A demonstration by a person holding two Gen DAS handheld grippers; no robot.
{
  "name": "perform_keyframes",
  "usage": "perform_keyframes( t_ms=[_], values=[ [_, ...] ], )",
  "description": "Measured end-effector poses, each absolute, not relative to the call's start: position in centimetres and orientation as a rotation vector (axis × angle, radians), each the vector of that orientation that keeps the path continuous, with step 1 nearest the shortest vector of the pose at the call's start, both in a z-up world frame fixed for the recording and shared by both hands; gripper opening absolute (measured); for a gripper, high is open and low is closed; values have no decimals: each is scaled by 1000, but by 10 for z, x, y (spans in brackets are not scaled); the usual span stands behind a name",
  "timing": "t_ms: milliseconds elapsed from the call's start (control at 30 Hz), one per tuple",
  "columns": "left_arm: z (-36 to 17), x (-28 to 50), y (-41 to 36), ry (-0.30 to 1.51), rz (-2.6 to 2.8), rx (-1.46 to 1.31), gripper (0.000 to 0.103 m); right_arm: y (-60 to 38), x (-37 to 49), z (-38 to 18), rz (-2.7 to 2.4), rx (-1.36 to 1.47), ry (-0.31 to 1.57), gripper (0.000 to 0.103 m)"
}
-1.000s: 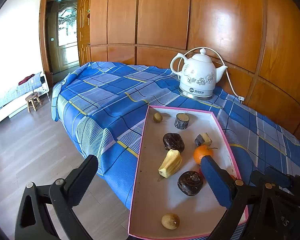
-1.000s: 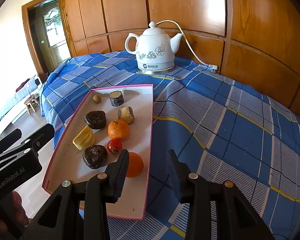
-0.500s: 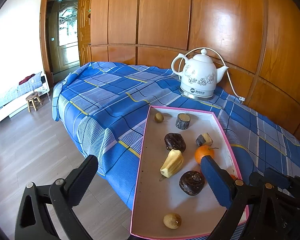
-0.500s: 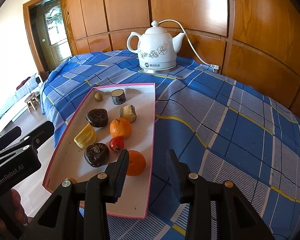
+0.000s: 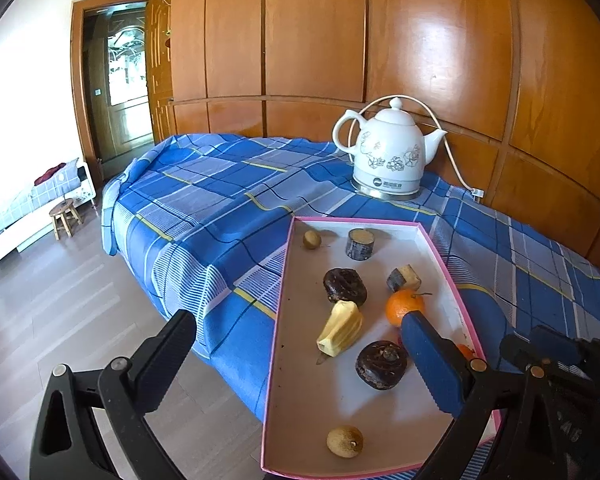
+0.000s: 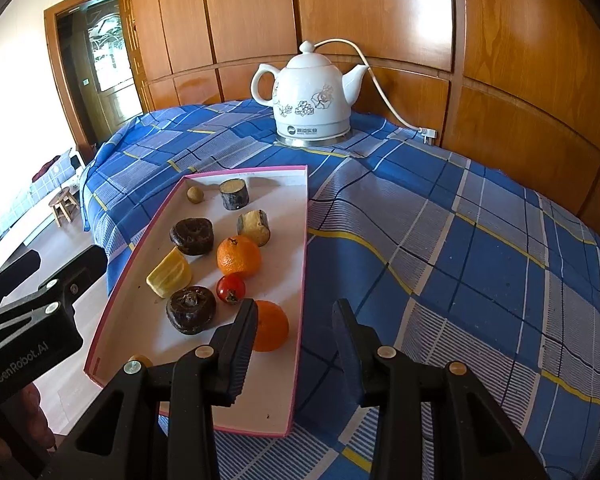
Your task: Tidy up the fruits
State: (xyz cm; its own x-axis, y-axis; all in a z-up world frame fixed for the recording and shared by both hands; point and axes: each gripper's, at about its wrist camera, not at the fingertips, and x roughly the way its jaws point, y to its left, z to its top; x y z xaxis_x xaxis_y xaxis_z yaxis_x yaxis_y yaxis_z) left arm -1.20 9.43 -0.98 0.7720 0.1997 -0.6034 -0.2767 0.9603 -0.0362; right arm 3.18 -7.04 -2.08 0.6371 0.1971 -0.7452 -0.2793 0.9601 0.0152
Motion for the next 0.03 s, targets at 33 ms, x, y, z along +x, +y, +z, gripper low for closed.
perform_keyframes(
  t_ms=[33],
  values=[
    [-10,-11,94,645,251,-131,103,-74,33,-19,270,-95,836,39]
  ],
)
